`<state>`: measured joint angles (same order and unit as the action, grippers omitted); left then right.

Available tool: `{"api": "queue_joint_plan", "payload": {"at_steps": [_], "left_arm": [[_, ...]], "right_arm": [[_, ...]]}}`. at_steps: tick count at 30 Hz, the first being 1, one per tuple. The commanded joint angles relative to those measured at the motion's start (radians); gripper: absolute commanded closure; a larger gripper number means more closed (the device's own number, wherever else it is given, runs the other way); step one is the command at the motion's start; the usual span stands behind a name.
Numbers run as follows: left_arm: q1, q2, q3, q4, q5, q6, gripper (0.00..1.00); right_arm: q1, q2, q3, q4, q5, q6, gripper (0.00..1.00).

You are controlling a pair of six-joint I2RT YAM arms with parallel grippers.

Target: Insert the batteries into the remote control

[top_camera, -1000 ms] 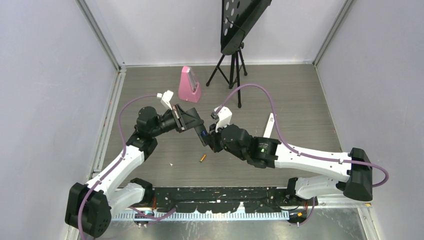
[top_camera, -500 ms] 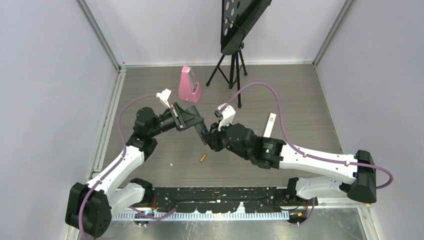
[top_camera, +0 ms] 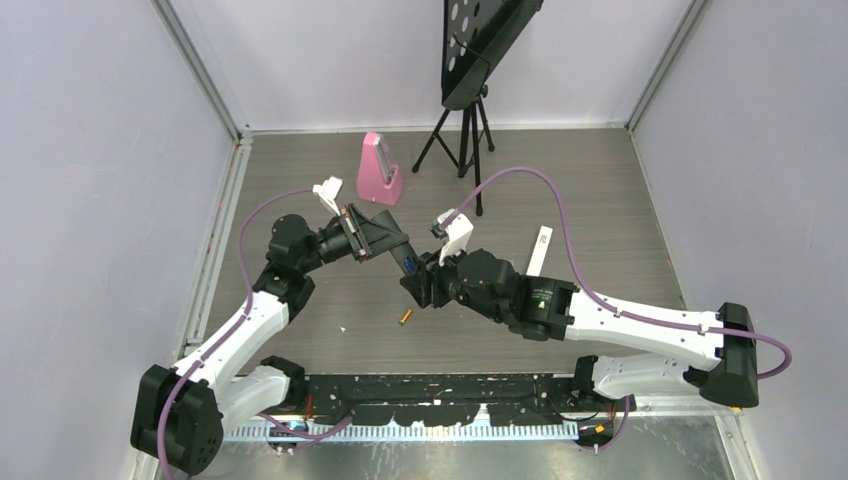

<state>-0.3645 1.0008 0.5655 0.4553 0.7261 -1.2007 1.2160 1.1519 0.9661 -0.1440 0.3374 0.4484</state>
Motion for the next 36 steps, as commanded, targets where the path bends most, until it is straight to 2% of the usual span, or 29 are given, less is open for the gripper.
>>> {"api": "queue_joint_plan", "payload": {"at_steps": [1,10,14,16,20,24,36], "left_arm": [[-0.004,-0.011,0.021,0.078,0.047,-0.021,1.0],[-0.004,0.0,0.021,0.079,0.055,-0.014,1.0],[-0.004,-0.001,0.024,0.079,0.056,-0.014,1.0],[-0.004,-0.002,0.026,0.079,0.056,-0.014,1.0],[-0.004,-0.004,0.027,0.078,0.057,-0.017,1.0],[-0.004,-0.004,0.026,0.076,0.054,-0.016,1.0],[-0.004,0.002,0.029,0.064,0.046,-0.018,1.0]], "right_arm": [[-0.003,-0.019,0.042,-0.025,0.075,-0.019,0.51],[-0.003,-0.02,0.079,-0.011,0.143,-0.04,0.43],[-0.002,-0.015,0.089,-0.002,0.151,-0.052,0.43],[-0.003,-0.007,0.095,-0.003,0.152,-0.056,0.45],[-0.003,0.009,0.103,-0.009,0.132,-0.059,0.57],[-0.003,0.005,0.098,0.0,0.088,-0.064,0.64],[-0.003,0.0,0.081,0.022,0.053,-0.064,0.62]]}}
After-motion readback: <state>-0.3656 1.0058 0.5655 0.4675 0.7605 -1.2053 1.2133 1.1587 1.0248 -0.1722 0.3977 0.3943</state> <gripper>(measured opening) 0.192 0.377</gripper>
